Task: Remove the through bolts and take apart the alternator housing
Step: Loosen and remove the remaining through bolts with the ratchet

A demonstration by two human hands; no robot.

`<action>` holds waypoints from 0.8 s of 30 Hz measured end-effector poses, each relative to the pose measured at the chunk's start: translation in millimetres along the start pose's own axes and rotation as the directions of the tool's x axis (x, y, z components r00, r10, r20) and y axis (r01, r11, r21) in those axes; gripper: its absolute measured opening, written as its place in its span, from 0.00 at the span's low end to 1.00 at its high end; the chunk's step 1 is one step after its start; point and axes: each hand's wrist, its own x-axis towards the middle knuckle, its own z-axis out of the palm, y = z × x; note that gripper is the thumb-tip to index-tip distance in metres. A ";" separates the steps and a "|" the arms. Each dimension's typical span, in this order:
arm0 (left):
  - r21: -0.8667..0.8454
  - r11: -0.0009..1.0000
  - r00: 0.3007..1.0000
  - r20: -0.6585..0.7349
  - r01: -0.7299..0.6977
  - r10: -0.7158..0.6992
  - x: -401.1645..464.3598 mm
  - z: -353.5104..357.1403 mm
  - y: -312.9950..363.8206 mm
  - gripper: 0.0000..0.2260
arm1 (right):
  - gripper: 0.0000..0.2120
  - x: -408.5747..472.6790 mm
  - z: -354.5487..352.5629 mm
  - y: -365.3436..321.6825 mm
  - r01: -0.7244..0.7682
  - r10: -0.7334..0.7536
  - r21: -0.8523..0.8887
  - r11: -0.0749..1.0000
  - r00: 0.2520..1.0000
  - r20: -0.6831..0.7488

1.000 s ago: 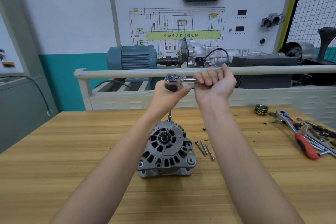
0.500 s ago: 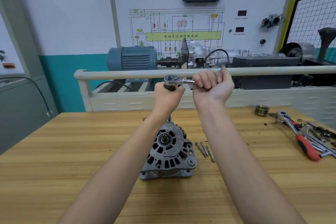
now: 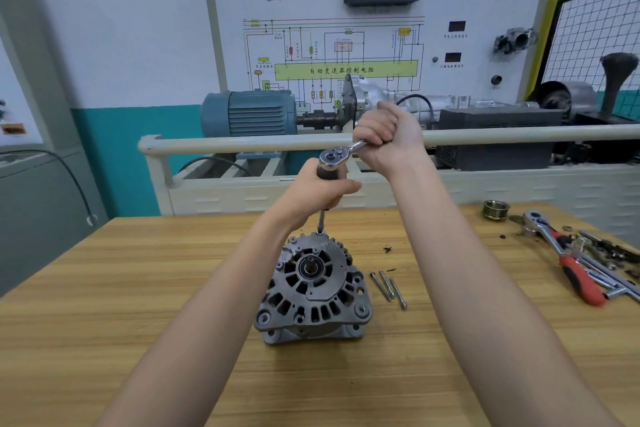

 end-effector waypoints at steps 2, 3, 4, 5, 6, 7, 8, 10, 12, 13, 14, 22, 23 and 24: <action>0.019 1.000 0.996 -0.086 -0.006 0.008 0.1 5.0 -2.4 0.20 | 0.27 -7.9 -5.1 2.9 0.096 -0.096 0.036 0.995 0.995 -0.012; 0.010 1.000 0.990 -0.143 -0.008 0.010 0.1 8.1 -3.5 0.20 | 0.27 -13.5 -8.3 5.5 0.167 -0.166 0.052 0.985 0.986 -0.030; -0.006 1.000 0.979 -0.205 -0.008 0.006 0.2 11.4 -4.2 0.20 | 0.27 -19.9 -11.6 9.3 0.248 -0.245 0.067 0.966 0.968 -0.052; -0.019 1.000 0.963 -0.269 -0.009 0.004 0.6 15.1 -4.7 0.20 | 0.26 -26.6 -14.6 14.3 0.329 -0.324 0.079 0.941 0.943 -0.071; -0.029 0.999 0.942 -0.335 -0.018 0.007 1.3 18.7 -4.8 0.20 | 0.26 -33.2 -17.0 20.4 0.404 -0.398 0.084 0.911 0.914 -0.084; -0.039 0.999 0.916 -0.400 -0.033 0.015 2.3 22.5 -5.1 0.20 | 0.25 -39.1 -18.8 26.5 0.467 -0.460 0.080 0.881 0.883 -0.092; -0.047 0.997 0.892 -0.452 -0.054 0.027 3.0 26.0 -5.3 0.20 | 0.25 -43.5 -20.1 31.9 0.516 -0.509 0.069 0.854 0.855 -0.096; -0.053 0.995 0.866 -0.497 -0.087 0.049 3.5 30.5 -5.4 0.20 | 0.27 -47.0 -19.1 36.3 0.561 -0.556 0.038 0.827 0.826 -0.094; -0.049 0.997 0.881 -0.472 -0.058 0.028 2.8 28.1 -5.1 0.20 | 0.28 -43.2 -14.4 31.0 0.520 -0.517 0.018 0.854 0.851 -0.090; -0.043 0.999 0.906 -0.423 -0.032 0.011 2.1 23.5 -4.4 0.20 | 0.28 -38.2 -11.5 25.6 0.471 -0.469 0.011 0.882 0.879 -0.091; -0.038 0.999 0.940 -0.342 -0.014 0.000 0.8 16.7 -3.7 0.19 | 0.28 -32.3 -8.3 20.1 0.404 -0.402 0.004 0.915 0.911 -0.091; 0.031 0.999 0.996 0.092 -0.013 0.010 -4.9 -4.5 2.1 0.22 | 0.27 5.9 6.7 3.2 -0.109 0.113 -0.124 0.986 0.993 0.025; 0.044 0.999 0.999 0.045 -0.017 0.015 -4.8 -2.1 0.7 0.22 | 0.27 3.3 5.5 3.8 -0.088 0.090 -0.091 0.992 0.996 0.023; 0.053 0.998 1.000 -0.005 -0.018 0.018 -4.7 -0.2 -0.6 0.22 | 0.27 -0.7 3.8 4.9 -0.040 0.041 -0.056 0.998 0.999 0.009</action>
